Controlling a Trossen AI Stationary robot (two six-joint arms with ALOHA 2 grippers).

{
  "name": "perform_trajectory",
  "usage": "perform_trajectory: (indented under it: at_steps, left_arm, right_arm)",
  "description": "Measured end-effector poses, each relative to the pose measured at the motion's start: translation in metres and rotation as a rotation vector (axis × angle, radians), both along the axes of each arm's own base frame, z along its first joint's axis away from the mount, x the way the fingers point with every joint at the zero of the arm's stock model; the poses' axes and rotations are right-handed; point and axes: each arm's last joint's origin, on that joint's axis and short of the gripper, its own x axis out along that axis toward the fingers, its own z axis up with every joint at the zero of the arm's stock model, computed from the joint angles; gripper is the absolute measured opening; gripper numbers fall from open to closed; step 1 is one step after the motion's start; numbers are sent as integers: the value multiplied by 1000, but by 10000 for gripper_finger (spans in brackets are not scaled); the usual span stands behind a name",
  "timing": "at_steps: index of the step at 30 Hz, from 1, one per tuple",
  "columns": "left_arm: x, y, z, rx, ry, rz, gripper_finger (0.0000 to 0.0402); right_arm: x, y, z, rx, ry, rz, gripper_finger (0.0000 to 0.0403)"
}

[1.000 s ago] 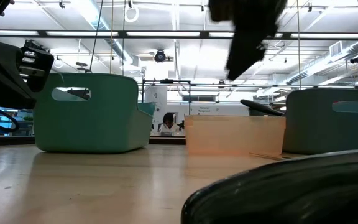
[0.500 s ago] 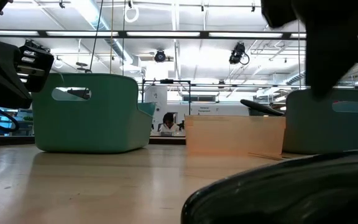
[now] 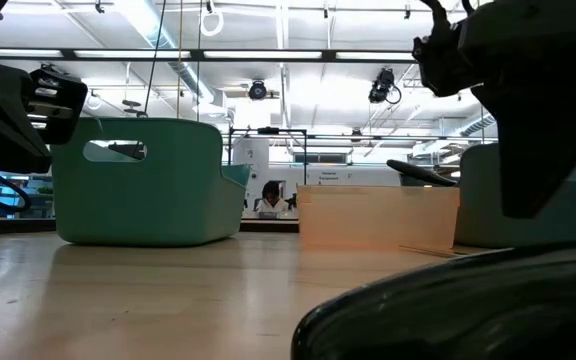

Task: Pick & Place Kitchen Items
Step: Put the black serving spoon into the blue bin

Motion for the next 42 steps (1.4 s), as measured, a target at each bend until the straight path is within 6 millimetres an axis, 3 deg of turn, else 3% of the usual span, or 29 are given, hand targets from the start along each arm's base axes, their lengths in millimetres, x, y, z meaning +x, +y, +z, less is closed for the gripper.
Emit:
perform_trajectory:
  at_steps: [9, 20, 23, 30, 35, 42]
  left_arm:
    - [2, -2, 4, -40, -36, 0, 15]
    - [10, -12, 18, -172, -70, 17, 14]
    - [22, -25, 34, -158, -55, 16, 6]
    - [49, -52, 87, -214, -14, 33, 12]
    - [74, -68, 105, -247, -51, 47, 12]
    - [128, -93, 90, -185, 48, 43, 43]
  right_arm:
    - [-6, 8, 0, -29, 6, 77, 196]
    - [-24, 35, 2, -147, -51, 312, 186]
    - [-30, 42, 9, -194, -104, 369, 155]
    - [-42, 47, 30, -338, -227, 456, 13]
    - [-48, 46, 33, -362, -248, 509, 13]
    - [-82, 34, 24, -319, -567, 591, 6]
